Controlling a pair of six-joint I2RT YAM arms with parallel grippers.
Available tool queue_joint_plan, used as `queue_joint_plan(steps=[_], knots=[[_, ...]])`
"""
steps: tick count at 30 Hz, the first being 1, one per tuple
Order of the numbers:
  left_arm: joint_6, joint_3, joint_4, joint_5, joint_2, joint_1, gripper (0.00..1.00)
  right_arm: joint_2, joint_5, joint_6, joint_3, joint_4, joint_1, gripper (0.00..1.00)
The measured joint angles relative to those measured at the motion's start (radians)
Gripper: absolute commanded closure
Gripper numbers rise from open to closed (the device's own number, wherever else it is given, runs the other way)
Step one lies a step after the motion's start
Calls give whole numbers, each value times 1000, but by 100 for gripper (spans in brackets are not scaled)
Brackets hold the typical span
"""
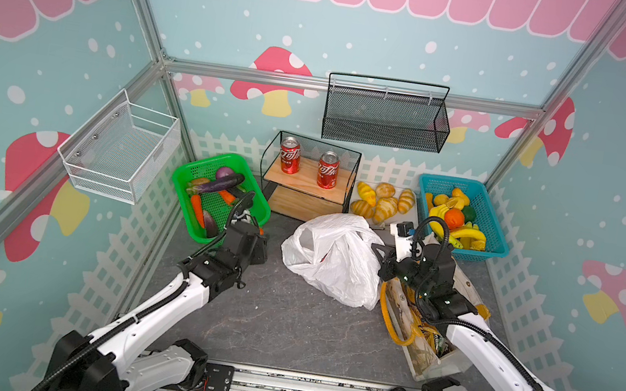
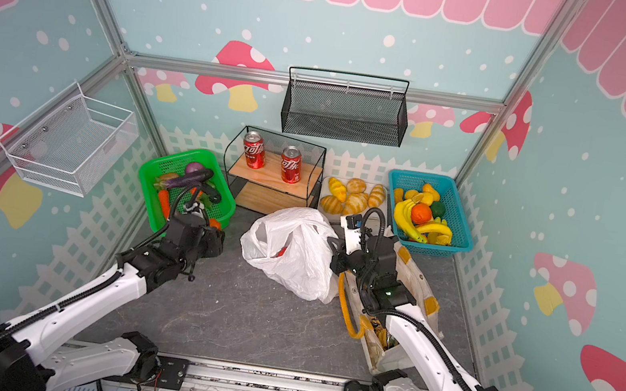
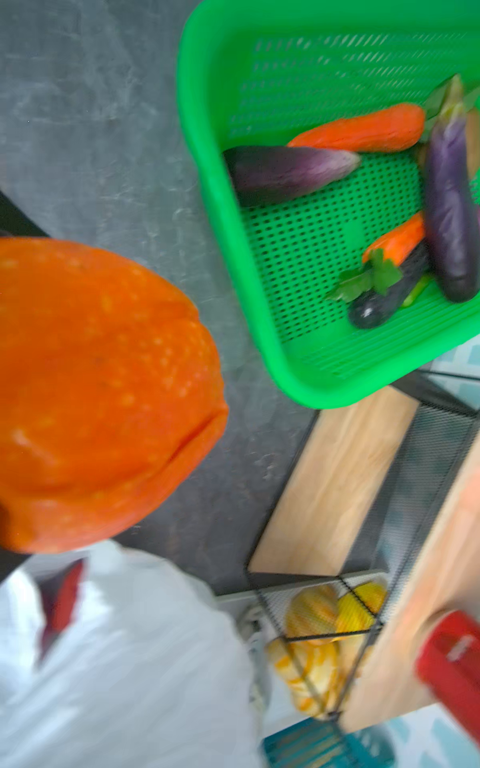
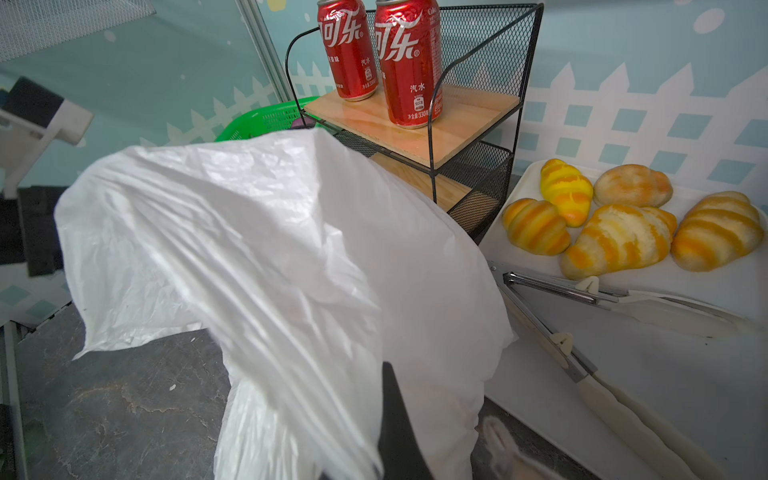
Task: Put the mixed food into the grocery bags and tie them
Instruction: 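Carry the orange pepper into the white plastic bag with the left gripper, then open the left gripper to drop the pepper inside the bag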
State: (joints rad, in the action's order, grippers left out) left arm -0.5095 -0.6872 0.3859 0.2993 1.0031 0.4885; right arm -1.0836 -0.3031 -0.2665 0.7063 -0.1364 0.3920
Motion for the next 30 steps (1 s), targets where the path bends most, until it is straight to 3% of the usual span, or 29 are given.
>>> queue_joint_plan(steps=[4, 8, 14, 22, 30], knots=[[-34, 75, 5, -77, -55, 131, 49, 0, -2, 0, 0, 0, -1, 100], [-30, 60, -109, -219, 45, 194, 48, 0, -9, -4, 0, -1, -2, 100], [-17, -73, -295, -328, 280, 187, 48, 25, -12, -8, 0, 3, -6, 100], [-40, -287, -448, -333, 563, 117, 45, 46, -30, 0, 0, 48, -6, 100], [-3, -434, -406, -371, 771, 169, 25, 46, -56, 0, 0, 54, -6, 100]])
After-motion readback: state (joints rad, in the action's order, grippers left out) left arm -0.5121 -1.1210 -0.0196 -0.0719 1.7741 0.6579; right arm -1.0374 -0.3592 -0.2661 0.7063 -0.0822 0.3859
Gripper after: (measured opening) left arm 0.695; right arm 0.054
